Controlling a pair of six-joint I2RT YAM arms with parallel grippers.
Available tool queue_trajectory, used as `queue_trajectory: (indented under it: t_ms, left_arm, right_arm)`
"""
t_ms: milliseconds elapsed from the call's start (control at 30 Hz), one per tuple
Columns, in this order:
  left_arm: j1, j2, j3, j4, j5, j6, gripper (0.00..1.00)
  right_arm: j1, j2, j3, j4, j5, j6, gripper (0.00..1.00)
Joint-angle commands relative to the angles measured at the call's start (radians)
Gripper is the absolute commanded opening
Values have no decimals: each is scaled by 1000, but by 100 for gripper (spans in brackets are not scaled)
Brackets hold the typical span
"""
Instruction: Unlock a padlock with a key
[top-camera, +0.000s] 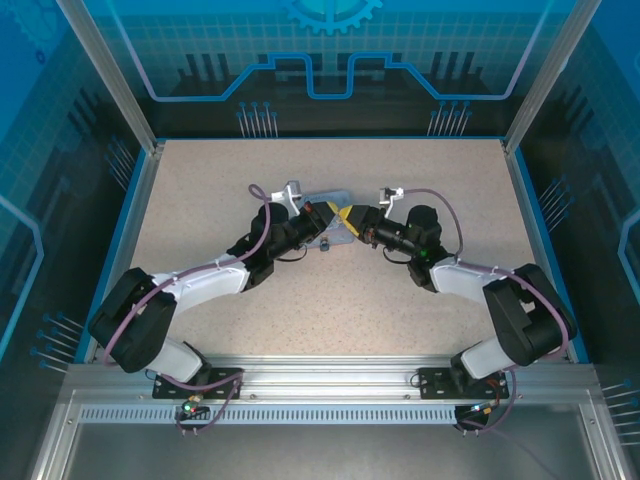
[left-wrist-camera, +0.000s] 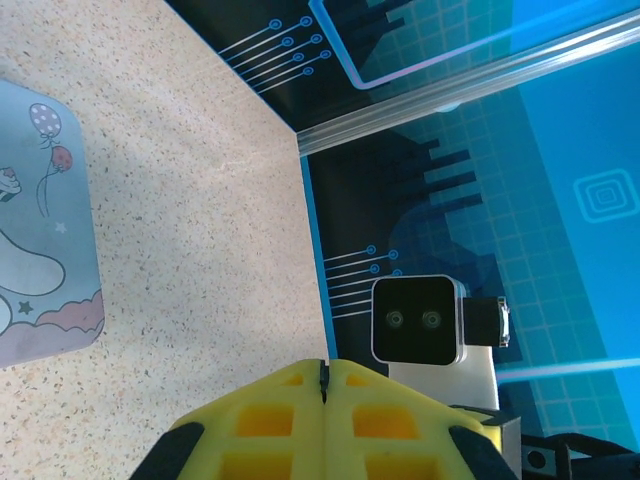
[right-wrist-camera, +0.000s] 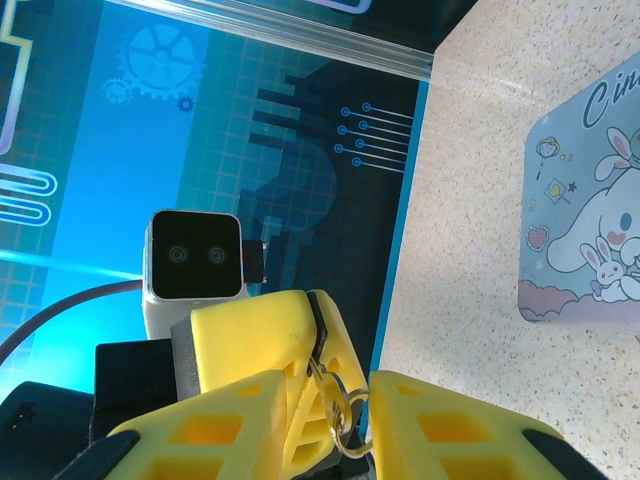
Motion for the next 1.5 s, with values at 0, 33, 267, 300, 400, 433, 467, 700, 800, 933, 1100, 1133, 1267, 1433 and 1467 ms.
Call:
queue_trajectory:
  t_ms: [0, 33, 267, 300, 400, 433, 467, 700, 800, 933, 1100, 1133, 1267, 1433, 1467]
  left_arm:
    - [-8, -26, -16, 49, -35, -12, 0]
    - [-10, -26, -17, 50, -36, -13, 0]
    - [-12, -22, -18, 53, -42, -23, 0]
    - [-12, -22, -18, 55, -40, -26, 0]
    - [-13, -20, -21, 55, -41, -33, 0]
    - [-15, -20, -22, 55, -40, -35, 0]
    - [-16, -20, -23, 55, -43, -38, 0]
    - [-17, -21, -24, 47, -48, -40, 0]
    - [-19, -21, -22, 43, -49, -39, 0]
    - [-20, -20, -21, 37, -49, -40, 0]
    - [-20, -22, -22, 24, -50, -40, 0]
    - [-19, -22, -21, 22, -51, -40, 0]
    - [-20, -27, -16, 2, -54, -38, 0]
    - [-19, -30, 1, -35, -52, -29, 0]
    - [-19, -32, 3, -41, -51, -26, 0]
  right_arm:
    - [20, 20, 9, 67, 12, 15, 30]
    - [22, 22, 10, 70, 11, 15, 30]
    - [23, 25, 9, 75, 13, 14, 24]
    - [23, 25, 9, 75, 13, 12, 24]
    - [22, 27, 9, 74, 14, 10, 22]
    - [22, 27, 9, 75, 13, 9, 21]
    - [22, 28, 7, 75, 13, 9, 20]
    - [20, 25, 3, 75, 7, 8, 15]
    - [17, 22, -3, 77, 7, 7, 13]
    - [14, 21, -4, 77, 1, 4, 10]
    - [9, 10, -5, 68, -12, -15, 5]
    - [8, 7, -5, 65, -17, -18, 3]
    - [2, -1, -3, 53, -52, -39, 0]
    - [-11, -31, -8, -3, -103, -94, 0]
    - [-14, -38, -10, -11, -111, -104, 0]
